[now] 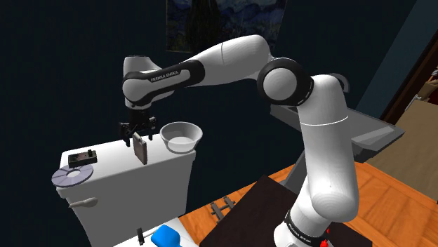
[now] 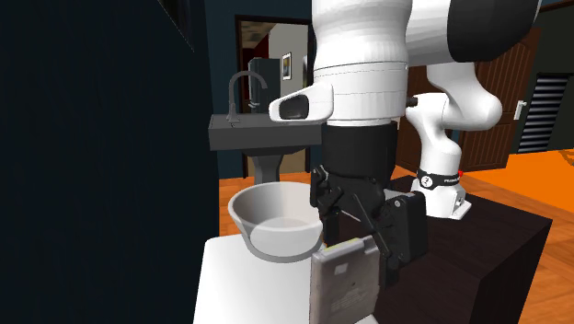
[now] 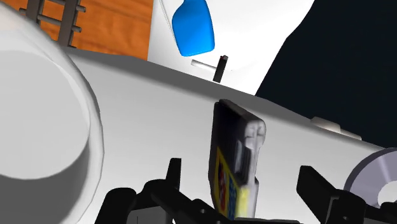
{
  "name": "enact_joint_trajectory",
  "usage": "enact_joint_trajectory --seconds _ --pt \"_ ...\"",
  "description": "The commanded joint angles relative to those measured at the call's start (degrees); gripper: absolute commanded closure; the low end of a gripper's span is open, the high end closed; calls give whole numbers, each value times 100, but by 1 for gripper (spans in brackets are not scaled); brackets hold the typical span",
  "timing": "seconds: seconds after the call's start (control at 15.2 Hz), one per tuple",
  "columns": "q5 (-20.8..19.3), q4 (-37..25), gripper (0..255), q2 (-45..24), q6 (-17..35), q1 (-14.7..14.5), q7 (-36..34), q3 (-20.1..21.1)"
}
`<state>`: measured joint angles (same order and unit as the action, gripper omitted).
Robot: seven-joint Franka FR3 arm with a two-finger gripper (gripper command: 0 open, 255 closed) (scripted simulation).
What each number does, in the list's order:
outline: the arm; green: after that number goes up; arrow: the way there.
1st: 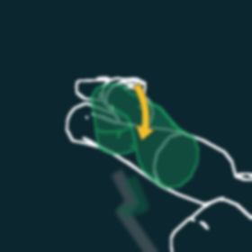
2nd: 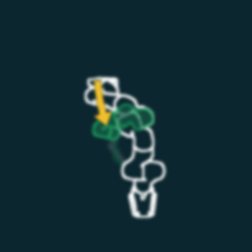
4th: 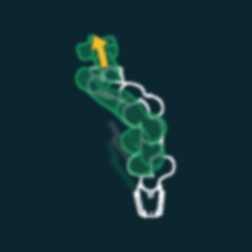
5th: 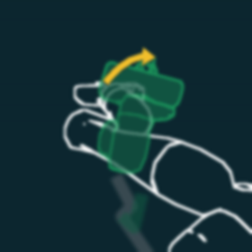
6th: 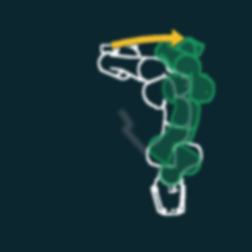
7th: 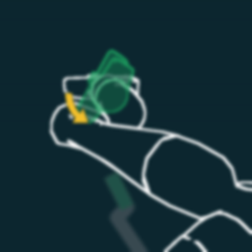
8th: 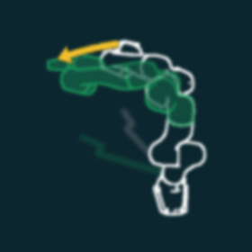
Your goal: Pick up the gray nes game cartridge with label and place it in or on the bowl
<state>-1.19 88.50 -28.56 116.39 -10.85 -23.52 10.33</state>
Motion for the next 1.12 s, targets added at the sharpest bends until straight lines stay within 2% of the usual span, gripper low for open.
enact_joint_trajectory --seconds 0.0,0.4,0.46,1.06 --pt "-2 35 0 -14 52 0 1 -1" --pt "-2 34 0 -14 51 0 1 -1" --pt "-2 34 255 -14 51 0 1 -1" --pt "-2 34 255 -15 52 0 1 -1"
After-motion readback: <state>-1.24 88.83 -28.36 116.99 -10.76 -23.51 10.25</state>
